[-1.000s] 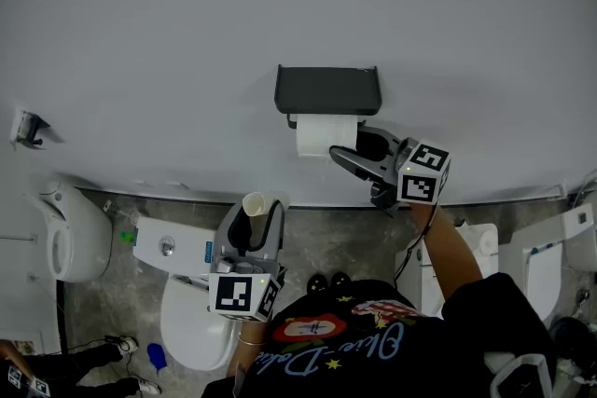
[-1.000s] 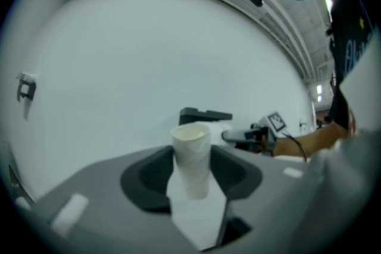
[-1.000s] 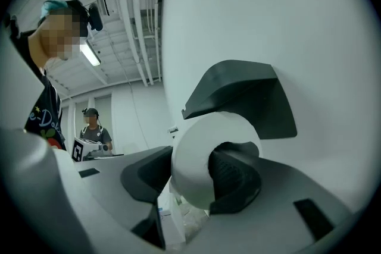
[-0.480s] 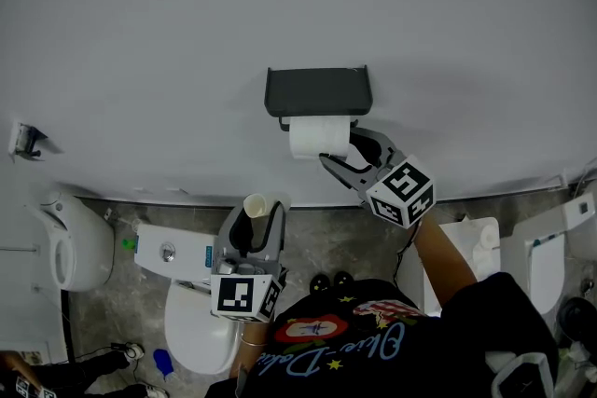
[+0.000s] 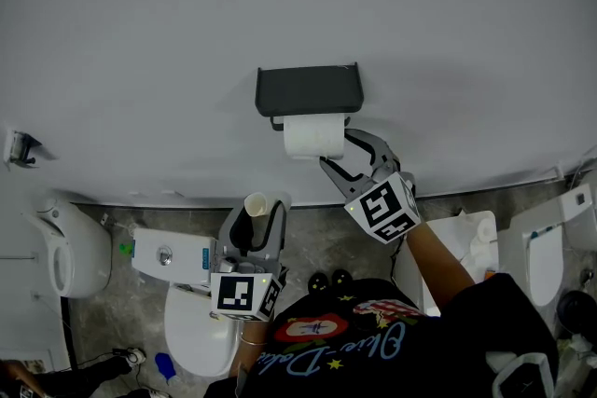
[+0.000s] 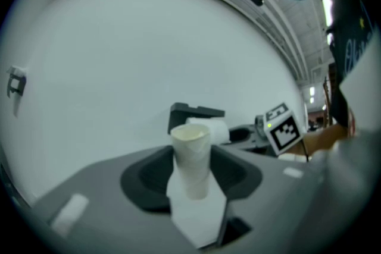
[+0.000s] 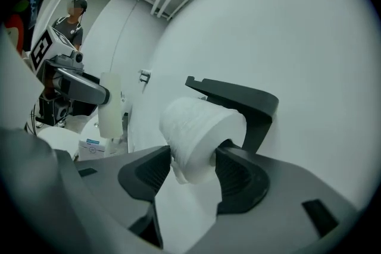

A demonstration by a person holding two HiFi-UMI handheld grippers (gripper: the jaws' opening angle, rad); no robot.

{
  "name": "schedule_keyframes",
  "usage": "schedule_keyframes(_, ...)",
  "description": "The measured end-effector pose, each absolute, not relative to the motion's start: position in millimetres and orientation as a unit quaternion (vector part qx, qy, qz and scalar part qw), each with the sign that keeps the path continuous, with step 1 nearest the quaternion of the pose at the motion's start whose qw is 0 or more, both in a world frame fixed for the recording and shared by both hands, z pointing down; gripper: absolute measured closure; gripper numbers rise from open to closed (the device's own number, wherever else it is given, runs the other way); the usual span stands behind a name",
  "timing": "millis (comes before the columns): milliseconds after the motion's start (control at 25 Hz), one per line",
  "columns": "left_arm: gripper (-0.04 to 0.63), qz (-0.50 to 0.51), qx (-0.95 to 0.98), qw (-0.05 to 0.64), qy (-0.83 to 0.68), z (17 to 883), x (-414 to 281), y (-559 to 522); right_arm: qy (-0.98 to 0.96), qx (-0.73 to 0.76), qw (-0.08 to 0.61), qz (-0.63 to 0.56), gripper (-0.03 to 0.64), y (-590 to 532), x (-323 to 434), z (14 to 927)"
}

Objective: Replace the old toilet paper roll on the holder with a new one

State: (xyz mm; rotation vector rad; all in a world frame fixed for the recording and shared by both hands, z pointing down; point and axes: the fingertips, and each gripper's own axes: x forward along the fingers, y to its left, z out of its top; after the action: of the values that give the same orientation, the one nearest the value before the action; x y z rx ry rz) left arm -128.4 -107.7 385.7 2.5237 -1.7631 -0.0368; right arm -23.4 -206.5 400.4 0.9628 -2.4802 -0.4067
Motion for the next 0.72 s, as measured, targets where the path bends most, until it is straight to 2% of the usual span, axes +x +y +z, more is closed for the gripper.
schedule_keyframes(640,0.408,-0.006,0.843,0.03,-0.537,388,-109,-110,-0.911,0.395,0.089,-0.076,0.403,-171,4,378)
schedule_keyframes(720,0.408,-0.003,0.846,0.03,-0.533,388,-106,-111,-0.907,0.409,0.084,-0.064,0.433,-168,9,379)
